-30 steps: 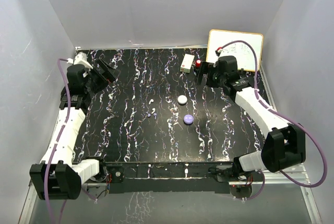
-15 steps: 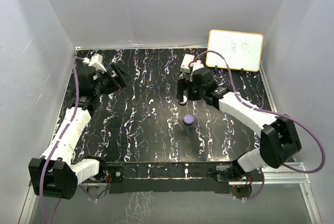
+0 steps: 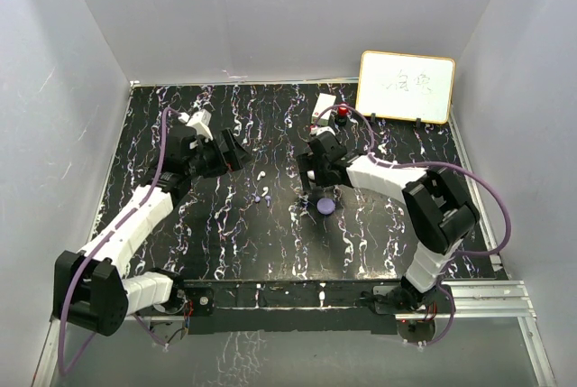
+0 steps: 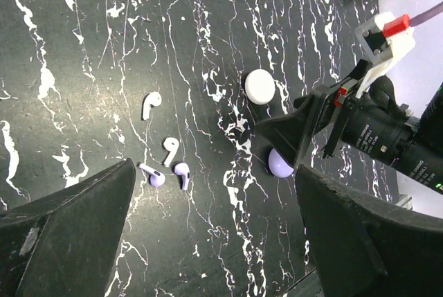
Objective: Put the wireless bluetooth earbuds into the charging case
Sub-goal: Pick up the charging case at the center of the board.
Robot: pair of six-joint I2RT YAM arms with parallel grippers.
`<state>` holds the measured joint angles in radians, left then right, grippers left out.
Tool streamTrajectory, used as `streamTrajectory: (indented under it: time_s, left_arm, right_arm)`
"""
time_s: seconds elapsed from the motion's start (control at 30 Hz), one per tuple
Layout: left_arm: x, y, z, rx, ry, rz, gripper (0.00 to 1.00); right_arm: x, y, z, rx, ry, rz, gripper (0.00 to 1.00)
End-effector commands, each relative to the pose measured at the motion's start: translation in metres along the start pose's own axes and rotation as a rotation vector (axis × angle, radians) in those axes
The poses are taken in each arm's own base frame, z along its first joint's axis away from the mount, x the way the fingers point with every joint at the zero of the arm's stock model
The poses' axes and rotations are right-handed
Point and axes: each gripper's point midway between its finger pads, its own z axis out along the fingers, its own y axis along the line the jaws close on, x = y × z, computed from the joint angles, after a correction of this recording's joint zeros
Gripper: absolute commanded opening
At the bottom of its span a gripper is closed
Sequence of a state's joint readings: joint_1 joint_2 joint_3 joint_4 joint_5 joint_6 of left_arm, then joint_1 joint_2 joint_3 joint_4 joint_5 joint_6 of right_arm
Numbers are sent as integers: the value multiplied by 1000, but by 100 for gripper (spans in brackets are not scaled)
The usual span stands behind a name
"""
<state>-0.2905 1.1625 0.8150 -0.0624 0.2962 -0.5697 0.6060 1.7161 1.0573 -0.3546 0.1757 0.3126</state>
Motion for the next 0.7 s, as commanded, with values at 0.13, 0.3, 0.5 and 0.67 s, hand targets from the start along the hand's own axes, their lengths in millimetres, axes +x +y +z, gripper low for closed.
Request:
streamTrajectory:
  time_s: [0.13, 0.3, 0.5, 0.67]
  left_arm:
    - [3, -5, 8, 17, 4, 27, 99]
    - [5, -3, 10, 13, 8, 26, 99]
    - [8, -3, 12, 12, 18, 27, 99]
    - [9, -3, 13, 9, 21, 29, 99]
  right_arm:
    - [-38, -2, 16, 70, -95, 34, 97]
    - [-34, -15, 24, 151, -72, 23, 98]
    - [-36, -24, 33, 216, -70, 16, 99]
    - [-37, -34, 33, 255, -75, 31, 98]
